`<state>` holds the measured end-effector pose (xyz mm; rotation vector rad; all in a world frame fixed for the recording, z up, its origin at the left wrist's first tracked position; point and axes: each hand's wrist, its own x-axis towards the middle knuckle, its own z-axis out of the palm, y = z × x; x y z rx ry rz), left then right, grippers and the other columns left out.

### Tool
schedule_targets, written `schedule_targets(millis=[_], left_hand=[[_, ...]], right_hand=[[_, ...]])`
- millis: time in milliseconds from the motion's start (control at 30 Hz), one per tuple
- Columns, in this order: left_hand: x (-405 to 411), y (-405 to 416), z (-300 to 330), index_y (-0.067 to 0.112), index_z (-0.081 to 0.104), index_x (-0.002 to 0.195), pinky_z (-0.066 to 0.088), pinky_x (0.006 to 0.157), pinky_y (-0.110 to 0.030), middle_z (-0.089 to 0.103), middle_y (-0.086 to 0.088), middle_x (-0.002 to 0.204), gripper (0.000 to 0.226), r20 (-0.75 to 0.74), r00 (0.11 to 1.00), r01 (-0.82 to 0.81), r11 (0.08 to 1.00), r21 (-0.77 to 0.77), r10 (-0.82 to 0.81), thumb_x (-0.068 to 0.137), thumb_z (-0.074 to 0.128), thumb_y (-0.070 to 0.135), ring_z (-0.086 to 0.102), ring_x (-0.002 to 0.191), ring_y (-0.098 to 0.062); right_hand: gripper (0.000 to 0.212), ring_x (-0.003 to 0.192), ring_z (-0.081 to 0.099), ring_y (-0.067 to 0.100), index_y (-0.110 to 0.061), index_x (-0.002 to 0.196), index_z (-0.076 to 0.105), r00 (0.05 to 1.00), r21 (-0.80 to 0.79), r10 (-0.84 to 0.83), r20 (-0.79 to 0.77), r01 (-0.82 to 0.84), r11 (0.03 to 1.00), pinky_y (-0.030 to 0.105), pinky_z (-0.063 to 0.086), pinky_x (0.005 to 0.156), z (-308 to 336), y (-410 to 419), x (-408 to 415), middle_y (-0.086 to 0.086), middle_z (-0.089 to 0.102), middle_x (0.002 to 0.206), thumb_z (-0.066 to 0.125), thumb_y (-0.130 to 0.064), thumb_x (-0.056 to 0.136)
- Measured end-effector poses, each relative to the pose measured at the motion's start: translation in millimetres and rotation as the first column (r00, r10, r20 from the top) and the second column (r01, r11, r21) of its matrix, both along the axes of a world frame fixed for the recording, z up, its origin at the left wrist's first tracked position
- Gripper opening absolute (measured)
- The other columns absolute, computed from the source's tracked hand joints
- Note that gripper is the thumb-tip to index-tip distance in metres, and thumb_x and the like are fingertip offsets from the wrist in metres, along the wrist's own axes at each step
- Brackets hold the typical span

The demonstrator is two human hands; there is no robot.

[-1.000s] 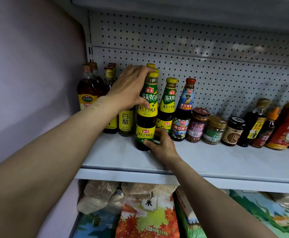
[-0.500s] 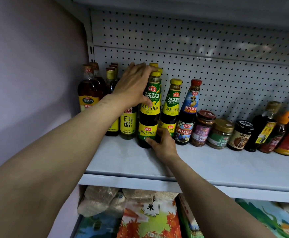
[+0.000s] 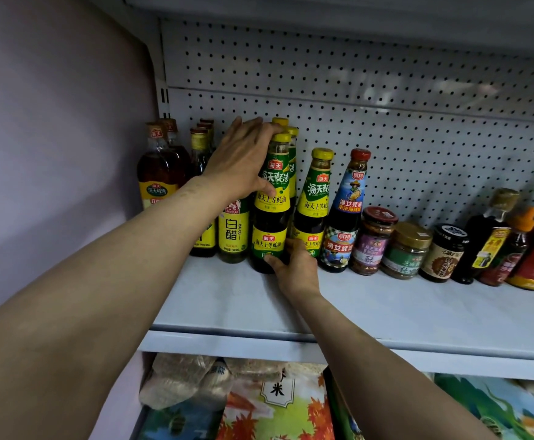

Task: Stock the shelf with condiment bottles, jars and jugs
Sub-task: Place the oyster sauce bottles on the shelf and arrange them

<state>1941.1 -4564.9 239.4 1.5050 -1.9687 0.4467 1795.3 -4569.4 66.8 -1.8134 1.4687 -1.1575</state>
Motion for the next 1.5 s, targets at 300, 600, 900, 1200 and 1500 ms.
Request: schedule_targets(millis=[300, 600, 900, 1200, 1500], left_hand=[[3, -5, 0, 0.02, 0.029, 0.148, -0.001, 0.108, -0.032, 0.031, -0.016, 0.156, 0.117, 0.004, 1.0, 0.004, 1.0, 0.008, -0.004, 0.051, 0.092, 0.042, 0.018, 0.147, -0.032], [2, -2, -1, 0.019, 0.02, 0.151, -0.01, 0.113, -0.034, 0.02, -0.012, 0.161, 0.12, 0.051, 0.998, -0.023, 1.0, 0.015, 0.022, 0.057, 0.089, 0.043, 0.007, 0.15, -0.026], [11, -7, 14, 0.031, 0.035, 0.144, 0.003, 0.12, -0.049, 0.014, -0.01, 0.163, 0.078, -0.085, 0.996, 0.043, 0.99, 0.134, -0.031, 0.079, 0.068, 0.058, 0.005, 0.15, -0.033], [8, -14, -3, 0.045, 0.034, 0.144, 0.005, 0.117, -0.054, 0.014, -0.007, 0.163, 0.066, -0.23, 0.973, 0.033, 0.996, 0.086, -0.013, 0.086, 0.063, 0.052, 0.003, 0.148, -0.038], [7, -20, -9, 0.047, 0.033, 0.14, 0.001, 0.118, -0.052, 0.014, -0.016, 0.161, 0.067, -0.25, 0.968, 0.021, 0.999, 0.047, -0.009, 0.083, 0.065, 0.056, 0.0, 0.147, -0.042]], right_hand=[[0.051, 0.117, 0.059, 0.031, -0.011, 0.127, 0.055, 1.0, 0.002, -0.018, 0.006, 0.018, 1.0, 0.044, 0.048, 0.098, -2, -1, 2, 0.009, 0.067, 0.123, 0.077, -0.029, 0.085], [0.048, 0.114, 0.064, 0.022, -0.011, 0.128, 0.06, 1.0, 0.017, 0.021, -0.012, -0.021, 1.0, 0.035, 0.05, 0.097, 12, 6, -10, 0.006, 0.07, 0.121, 0.076, -0.028, 0.086], [0.034, 0.093, 0.071, 0.012, -0.015, 0.116, 0.067, 1.0, -0.292, 0.0, -0.024, -0.007, 0.956, 0.035, 0.059, 0.082, 106, 15, -46, 0.001, 0.076, 0.102, 0.071, -0.036, 0.089], [0.028, 0.093, 0.07, 0.013, -0.014, 0.104, 0.076, 0.995, -0.42, -0.065, -0.074, 0.028, 0.907, 0.031, 0.055, 0.086, 210, -41, -44, 0.001, 0.076, 0.1, 0.071, -0.037, 0.089], [0.043, 0.108, 0.066, 0.022, -0.015, 0.108, 0.074, 0.988, -0.156, -0.006, -0.157, -0.019, 0.988, 0.04, 0.053, 0.096, 235, -83, -21, 0.007, 0.071, 0.117, 0.07, -0.051, 0.086]])
